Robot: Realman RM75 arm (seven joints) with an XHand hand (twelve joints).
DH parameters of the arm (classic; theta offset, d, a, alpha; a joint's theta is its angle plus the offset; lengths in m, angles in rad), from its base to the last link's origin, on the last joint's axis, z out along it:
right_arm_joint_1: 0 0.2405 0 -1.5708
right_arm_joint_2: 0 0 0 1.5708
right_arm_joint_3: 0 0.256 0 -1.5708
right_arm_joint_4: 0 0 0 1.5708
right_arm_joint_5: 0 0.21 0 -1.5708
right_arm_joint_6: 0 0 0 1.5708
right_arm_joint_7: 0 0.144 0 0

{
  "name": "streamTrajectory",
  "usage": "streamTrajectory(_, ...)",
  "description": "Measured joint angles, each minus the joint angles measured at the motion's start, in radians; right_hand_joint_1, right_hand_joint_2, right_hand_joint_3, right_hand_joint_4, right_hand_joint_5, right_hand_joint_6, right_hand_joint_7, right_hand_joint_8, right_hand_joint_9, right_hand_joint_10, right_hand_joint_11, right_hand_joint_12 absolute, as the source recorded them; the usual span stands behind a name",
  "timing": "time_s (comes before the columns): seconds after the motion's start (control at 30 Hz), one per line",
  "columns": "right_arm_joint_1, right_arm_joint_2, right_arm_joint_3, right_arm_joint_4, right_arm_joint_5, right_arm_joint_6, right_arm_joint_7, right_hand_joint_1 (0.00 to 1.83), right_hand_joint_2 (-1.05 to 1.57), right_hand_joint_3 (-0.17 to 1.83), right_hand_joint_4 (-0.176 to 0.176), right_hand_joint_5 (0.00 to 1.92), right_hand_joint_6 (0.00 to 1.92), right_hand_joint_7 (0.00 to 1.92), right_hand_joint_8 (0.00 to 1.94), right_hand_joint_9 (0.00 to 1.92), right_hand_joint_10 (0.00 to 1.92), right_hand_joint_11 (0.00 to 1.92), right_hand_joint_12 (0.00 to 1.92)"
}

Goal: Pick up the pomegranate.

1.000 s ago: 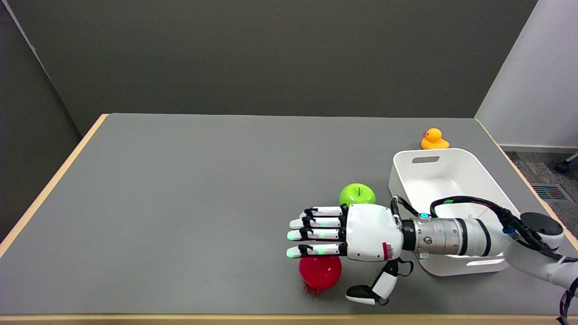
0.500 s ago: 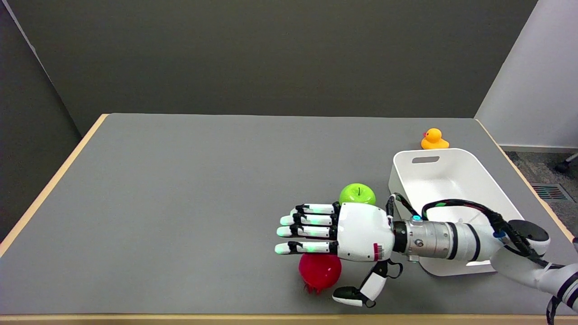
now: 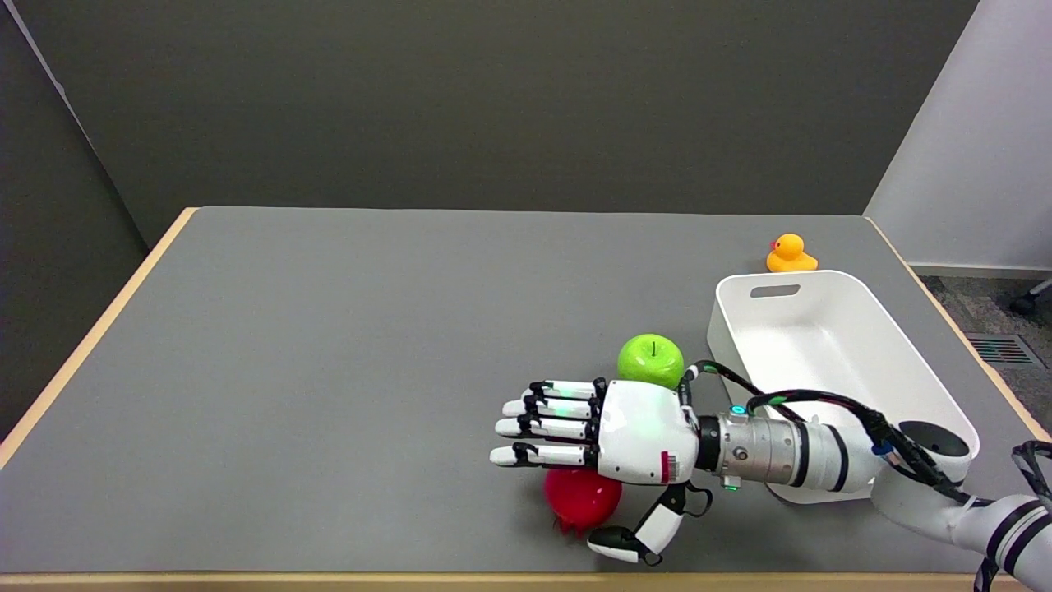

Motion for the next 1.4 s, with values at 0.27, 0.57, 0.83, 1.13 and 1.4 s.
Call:
streamTrajectory(0.27,0.003,-0.012,-0.020,-0.026,0.005,-0.005,-0.006,0.51,0.52,0.93,0.072,0.12,0.36,0.17,0.26,0.07,0.56,0.01,1.16)
streamTrajectory(0.57,0.005,-0.018,-0.029,-0.041,0.006,-0.011,-0.010,0.72,0.60,0.96,0.074,0.20,0.43,0.29,0.33,0.21,0.67,0.14,1.24)
streamTrajectory(0.83,0.007,-0.021,-0.030,-0.042,0.008,-0.015,-0.012,0.90,0.68,0.95,0.079,0.31,0.62,0.44,0.47,0.37,0.84,0.26,1.41)
streamTrajectory(1.13,0.009,-0.021,-0.027,-0.039,0.009,-0.017,-0.013,0.94,0.76,0.91,0.094,0.38,0.88,0.54,0.63,0.44,0.94,0.34,1.47)
streamTrajectory(1.4,0.009,-0.022,-0.021,-0.036,0.010,-0.017,-0.013,0.93,0.82,0.88,0.092,0.44,1.02,0.61,0.79,0.52,1.04,0.38,1.50)
